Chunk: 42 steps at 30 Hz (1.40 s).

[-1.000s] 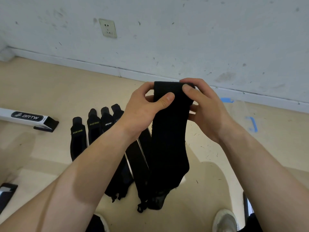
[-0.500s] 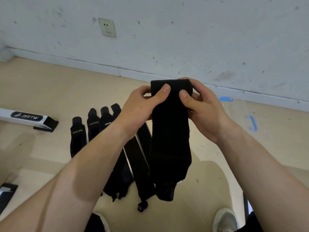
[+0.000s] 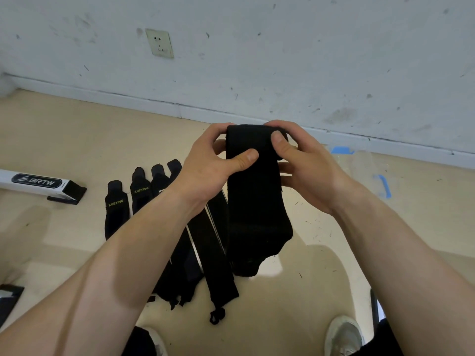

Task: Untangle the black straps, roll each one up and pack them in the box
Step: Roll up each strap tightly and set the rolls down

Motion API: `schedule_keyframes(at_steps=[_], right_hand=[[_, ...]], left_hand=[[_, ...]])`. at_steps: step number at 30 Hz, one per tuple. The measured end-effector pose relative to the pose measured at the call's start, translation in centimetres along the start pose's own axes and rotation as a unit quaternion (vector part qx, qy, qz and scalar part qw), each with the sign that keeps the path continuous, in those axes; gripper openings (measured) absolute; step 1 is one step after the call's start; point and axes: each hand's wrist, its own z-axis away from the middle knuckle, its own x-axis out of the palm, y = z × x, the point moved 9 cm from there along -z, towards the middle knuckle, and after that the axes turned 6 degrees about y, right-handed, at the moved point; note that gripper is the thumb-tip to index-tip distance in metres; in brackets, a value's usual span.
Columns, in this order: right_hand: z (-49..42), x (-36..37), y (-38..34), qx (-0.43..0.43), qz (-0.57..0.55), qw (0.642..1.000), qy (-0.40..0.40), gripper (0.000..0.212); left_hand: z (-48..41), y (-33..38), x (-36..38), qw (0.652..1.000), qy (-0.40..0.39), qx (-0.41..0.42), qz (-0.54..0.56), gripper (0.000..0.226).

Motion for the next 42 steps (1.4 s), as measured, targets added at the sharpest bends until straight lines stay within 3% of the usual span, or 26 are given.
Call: schedule_keyframes(at_steps=[6,10,16,20,23,26,33,39,42], right_hand=[[-0.1,-0.2,-0.1,-0.025,-0.042,0.999,0.006,0.026],[0.1,-0.3,-0.1,-0.022,-0.044,0.999,0.001,0.033],[0.2,-0.3,-0.2,-0.003,-0.057,0.998,-0.007,0.038],[0.1,0.0,0.5,0.046,-0.075,0.996,0.002,0.027],[0.0,-0.1,0.7,0.042,-0.046,0.998,0.008,0.032],[0.0,-0.4,0.4,0.027,-0.052,0.998,0.011,0.024],[0.0,-0.3,0.0,-0.011,-0.066,0.998,-0.012,0.028],[0.2,0.2,-0.2,-0.029,-0.065,0.997,-0.037,0.034],[0.3,0.4,-0.1,-0.035,-0.067,0.996,-0.049,0.038]], left_hand=[[0.0,-0.6,0.4,0.998,-0.026,-0.054,0.027,0.072],[0.5,-0.5,1.0,0.993,-0.045,-0.093,0.055,0.054],[0.4,-0.1,0.5,0.995,-0.041,-0.068,0.061,0.04],[0.2,0.4,0.3,0.996,-0.041,-0.038,0.067,0.042],[0.1,0.3,0.3,0.996,-0.046,-0.022,0.068,0.043],[0.0,0.4,0.4,0.996,-0.061,-0.011,0.069,0.047],[-0.1,-0.2,0.5,0.99,-0.091,-0.074,0.082,0.054],[0.6,-0.4,1.3,0.979,-0.119,-0.131,0.103,0.03],[0.3,-0.4,0.8,0.985,-0.094,-0.119,0.078,0.039]])
